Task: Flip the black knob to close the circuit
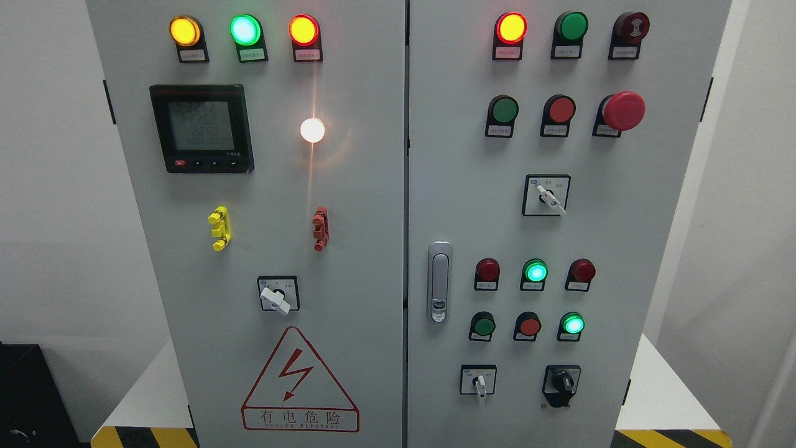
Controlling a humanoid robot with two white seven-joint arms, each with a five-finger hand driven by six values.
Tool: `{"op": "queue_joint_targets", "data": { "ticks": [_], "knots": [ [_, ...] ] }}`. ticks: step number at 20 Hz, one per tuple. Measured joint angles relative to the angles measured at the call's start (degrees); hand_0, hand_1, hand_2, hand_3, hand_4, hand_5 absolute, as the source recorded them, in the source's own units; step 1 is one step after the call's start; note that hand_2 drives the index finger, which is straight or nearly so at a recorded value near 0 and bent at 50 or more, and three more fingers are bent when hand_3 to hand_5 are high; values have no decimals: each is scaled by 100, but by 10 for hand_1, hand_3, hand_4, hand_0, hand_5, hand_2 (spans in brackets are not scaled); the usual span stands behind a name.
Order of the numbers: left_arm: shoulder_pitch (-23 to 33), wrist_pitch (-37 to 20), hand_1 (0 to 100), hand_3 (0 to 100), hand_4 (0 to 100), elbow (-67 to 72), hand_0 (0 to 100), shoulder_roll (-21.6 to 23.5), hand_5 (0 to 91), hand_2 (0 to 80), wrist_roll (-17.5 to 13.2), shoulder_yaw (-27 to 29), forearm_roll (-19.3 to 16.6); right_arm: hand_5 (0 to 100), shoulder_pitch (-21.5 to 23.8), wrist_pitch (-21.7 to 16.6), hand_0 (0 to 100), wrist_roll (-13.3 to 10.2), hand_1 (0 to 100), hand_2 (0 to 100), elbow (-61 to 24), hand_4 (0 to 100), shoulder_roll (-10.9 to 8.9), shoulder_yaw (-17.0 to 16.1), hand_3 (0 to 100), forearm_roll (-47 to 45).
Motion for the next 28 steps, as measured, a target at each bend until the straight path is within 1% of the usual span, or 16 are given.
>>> {"op": "queue_joint_targets", "data": {
  "ticks": [8,12,17,19,21,22,23,24,26,27,28],
  "knots": [
    [0,0,556,0,0,0,120,0,0,0,0,0,0,0,-59,-3,0,19,103,0,19,0,6,-3,0,0],
    [0,0,556,0,0,0,120,0,0,0,0,0,0,0,-72,-10,0,203,103,0,24,0,15,-12,0,0],
    [0,0,556,0,0,0,120,0,0,0,0,0,0,0,-77,-12,0,446,105,0,-83,0,34,-107,0,0],
    [0,0,556,0,0,0,120,0,0,0,0,0,0,0,-77,35,0,481,110,0,-218,0,51,-132,0,0],
    [0,0,556,0,0,0,120,0,0,0,0,0,0,0,-63,183,0,506,115,0,-413,0,74,-143,3,32],
    [0,0,556,0,0,0,120,0,0,0,0,0,0,0,-51,274,0,510,117,0,-545,0,87,-146,49,110],
    [0,0,556,0,0,0,120,0,0,0,0,0,0,0,-40,338,0,515,119,30,-674,52,96,-153,116,225],
    [0,0,556,0,0,0,120,0,0,0,0,0,0,0,-33,381,0,527,121,55,-812,89,105,-157,149,370],
    [0,0,556,0,0,0,120,0,0,0,0,0,0,0,-16,476,0,526,124,157,-1112,215,113,-170,276,726],
    [0,0,556,0,0,0,120,0,0,0,0,0,0,0,-12,493,0,500,123,186,-1278,252,114,-178,314,912],
    [0,0,556,0,0,0,120,0,0,0,0,0,0,0,-8,512,0,474,119,229,-1439,301,115,-186,380,1121]
  ]
}}
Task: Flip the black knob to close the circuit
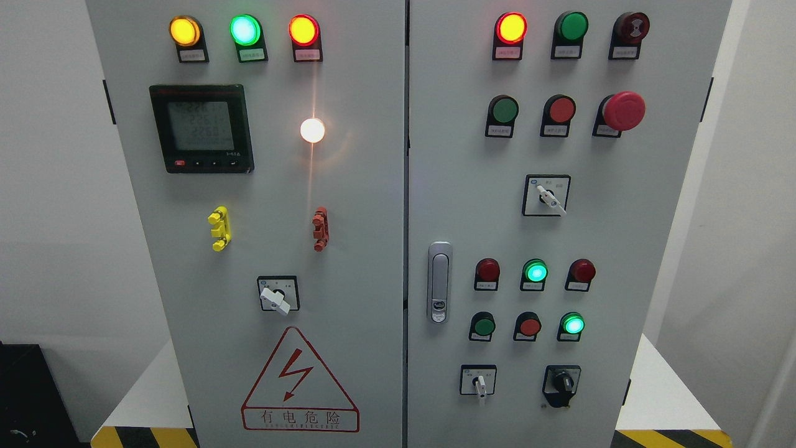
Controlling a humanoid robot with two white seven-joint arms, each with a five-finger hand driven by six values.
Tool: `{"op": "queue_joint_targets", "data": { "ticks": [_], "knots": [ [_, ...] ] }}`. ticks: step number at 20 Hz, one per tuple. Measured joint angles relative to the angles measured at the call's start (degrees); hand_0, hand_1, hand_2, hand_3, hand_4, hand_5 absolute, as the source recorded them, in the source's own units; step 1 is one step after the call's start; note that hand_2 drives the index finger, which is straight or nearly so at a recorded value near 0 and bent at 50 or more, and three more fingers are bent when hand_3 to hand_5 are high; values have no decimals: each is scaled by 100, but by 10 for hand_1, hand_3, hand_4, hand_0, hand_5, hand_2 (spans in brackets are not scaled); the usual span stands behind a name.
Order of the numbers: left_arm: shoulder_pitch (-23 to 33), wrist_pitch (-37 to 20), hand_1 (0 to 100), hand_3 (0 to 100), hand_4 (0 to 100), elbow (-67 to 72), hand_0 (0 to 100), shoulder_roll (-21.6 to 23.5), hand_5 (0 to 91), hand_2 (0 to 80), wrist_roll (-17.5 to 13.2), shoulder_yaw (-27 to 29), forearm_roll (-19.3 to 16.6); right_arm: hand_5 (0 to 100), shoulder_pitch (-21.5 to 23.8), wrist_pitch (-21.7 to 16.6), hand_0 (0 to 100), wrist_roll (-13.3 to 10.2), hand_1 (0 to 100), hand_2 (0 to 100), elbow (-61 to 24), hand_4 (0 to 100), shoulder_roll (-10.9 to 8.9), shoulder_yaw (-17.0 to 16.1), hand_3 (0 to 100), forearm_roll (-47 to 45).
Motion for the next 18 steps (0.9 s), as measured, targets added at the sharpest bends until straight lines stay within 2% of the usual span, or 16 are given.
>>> {"op": "queue_joint_targets", "data": {
  "ticks": [2,4,7,10,18],
  "knots": [
    [0,0,556,0,0,0,120,0,0,0,0,0,0,90,8,46,0,-42,119,325,-339,382,-7,-13,498,390],
    [0,0,556,0,0,0,120,0,0,0,0,0,0,221,15,82,0,-86,118,443,-706,468,-17,-24,651,790],
    [0,0,556,0,0,0,120,0,0,0,0,0,0,329,43,100,0,-103,110,604,-1289,568,-28,-39,781,1420],
    [0,0,556,0,0,0,120,0,0,0,0,0,0,455,101,116,0,-116,86,734,-1925,638,-28,-61,857,2102],
    [0,0,556,0,0,0,120,0,0,0,0,0,0,722,238,94,0,-142,45,864,-3626,812,-6,-161,992,3848]
  ]
}}
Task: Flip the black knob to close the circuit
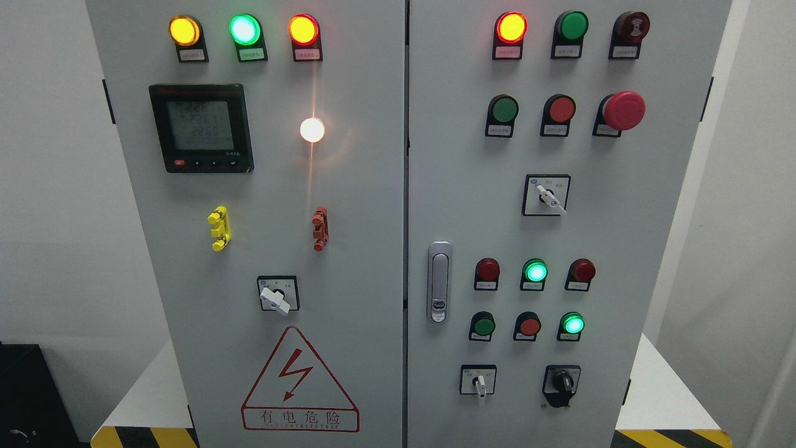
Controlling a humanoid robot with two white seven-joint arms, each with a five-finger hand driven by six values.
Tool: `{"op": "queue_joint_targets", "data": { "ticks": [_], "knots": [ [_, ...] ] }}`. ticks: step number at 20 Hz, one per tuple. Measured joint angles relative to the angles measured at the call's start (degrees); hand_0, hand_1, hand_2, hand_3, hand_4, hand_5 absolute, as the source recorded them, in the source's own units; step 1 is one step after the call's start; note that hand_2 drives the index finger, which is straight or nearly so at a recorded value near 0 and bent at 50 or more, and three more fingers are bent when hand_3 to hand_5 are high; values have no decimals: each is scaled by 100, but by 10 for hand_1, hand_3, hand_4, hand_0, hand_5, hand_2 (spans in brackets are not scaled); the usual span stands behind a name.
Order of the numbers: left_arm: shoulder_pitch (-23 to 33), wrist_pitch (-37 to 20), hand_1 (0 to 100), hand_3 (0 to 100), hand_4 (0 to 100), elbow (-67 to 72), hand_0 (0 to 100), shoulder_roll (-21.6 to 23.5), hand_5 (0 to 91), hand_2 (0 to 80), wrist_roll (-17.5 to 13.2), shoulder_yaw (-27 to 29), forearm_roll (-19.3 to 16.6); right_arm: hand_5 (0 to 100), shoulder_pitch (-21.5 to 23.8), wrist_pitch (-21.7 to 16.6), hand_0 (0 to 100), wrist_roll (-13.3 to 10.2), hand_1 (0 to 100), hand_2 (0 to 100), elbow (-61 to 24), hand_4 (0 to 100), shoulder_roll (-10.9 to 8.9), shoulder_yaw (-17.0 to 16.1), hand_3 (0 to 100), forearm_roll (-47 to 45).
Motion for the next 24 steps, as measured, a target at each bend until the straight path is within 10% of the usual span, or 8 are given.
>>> {"op": "queue_joint_targets", "data": {
  "ticks": [24],
  "knots": [
    [0,0,556,0,0,0,120,0,0,0,0,0,0,913,-394,1038,0,713,0,924,-3767,959,203,100,1000,2190]
  ]
}}
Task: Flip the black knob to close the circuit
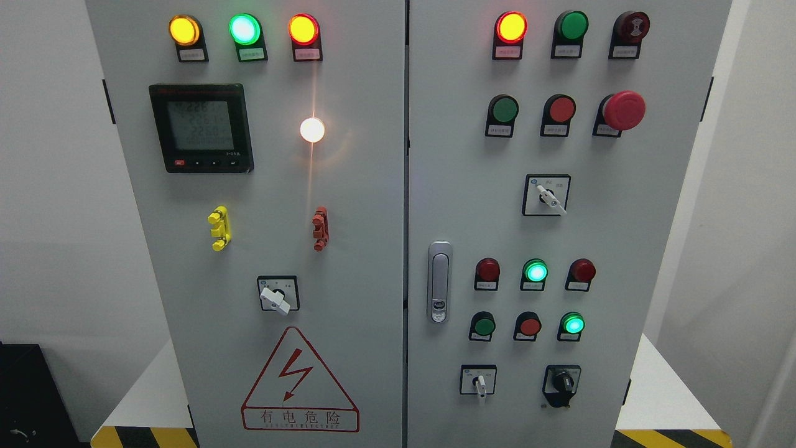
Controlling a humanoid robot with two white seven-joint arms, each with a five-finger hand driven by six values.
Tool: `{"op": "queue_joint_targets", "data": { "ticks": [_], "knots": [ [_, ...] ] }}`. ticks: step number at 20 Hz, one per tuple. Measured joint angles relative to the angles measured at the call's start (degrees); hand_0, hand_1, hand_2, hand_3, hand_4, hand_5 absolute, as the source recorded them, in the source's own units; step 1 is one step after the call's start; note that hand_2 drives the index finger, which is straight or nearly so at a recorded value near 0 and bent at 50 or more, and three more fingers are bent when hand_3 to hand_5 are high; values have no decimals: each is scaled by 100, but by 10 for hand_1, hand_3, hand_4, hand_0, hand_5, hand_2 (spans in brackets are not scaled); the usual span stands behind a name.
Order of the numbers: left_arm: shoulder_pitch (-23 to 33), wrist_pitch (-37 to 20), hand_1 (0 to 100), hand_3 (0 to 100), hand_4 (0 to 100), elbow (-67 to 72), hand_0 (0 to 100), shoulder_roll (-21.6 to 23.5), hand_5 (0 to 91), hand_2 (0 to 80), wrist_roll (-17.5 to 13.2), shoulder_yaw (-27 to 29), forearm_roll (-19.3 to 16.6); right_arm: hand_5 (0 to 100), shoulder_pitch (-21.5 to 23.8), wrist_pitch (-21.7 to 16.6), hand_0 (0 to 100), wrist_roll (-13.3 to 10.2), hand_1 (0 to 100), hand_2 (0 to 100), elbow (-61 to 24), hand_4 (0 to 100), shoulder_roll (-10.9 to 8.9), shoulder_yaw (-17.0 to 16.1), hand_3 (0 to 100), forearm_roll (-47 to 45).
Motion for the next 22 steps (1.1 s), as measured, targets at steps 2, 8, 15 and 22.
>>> {"op": "queue_joint_targets", "data": {
  "ticks": [2,8,15,22],
  "knots": [
    [0,0,556,0,0,0,120,0,0,0,0,0,0,915,-158,20,0,50,0,925,-137,959,13,18,1000,116],
    [0,0,556,0,0,0,120,0,0,0,0,0,0,914,-580,46,0,238,0,927,-331,960,42,43,1000,414],
    [0,0,556,0,0,0,120,0,0,0,0,0,0,912,-1020,46,0,347,0,927,-399,960,66,41,1000,649],
    [0,0,556,0,0,0,120,0,0,0,0,0,0,910,-1398,138,0,421,0,929,-291,960,80,22,1000,825]
  ]
}}
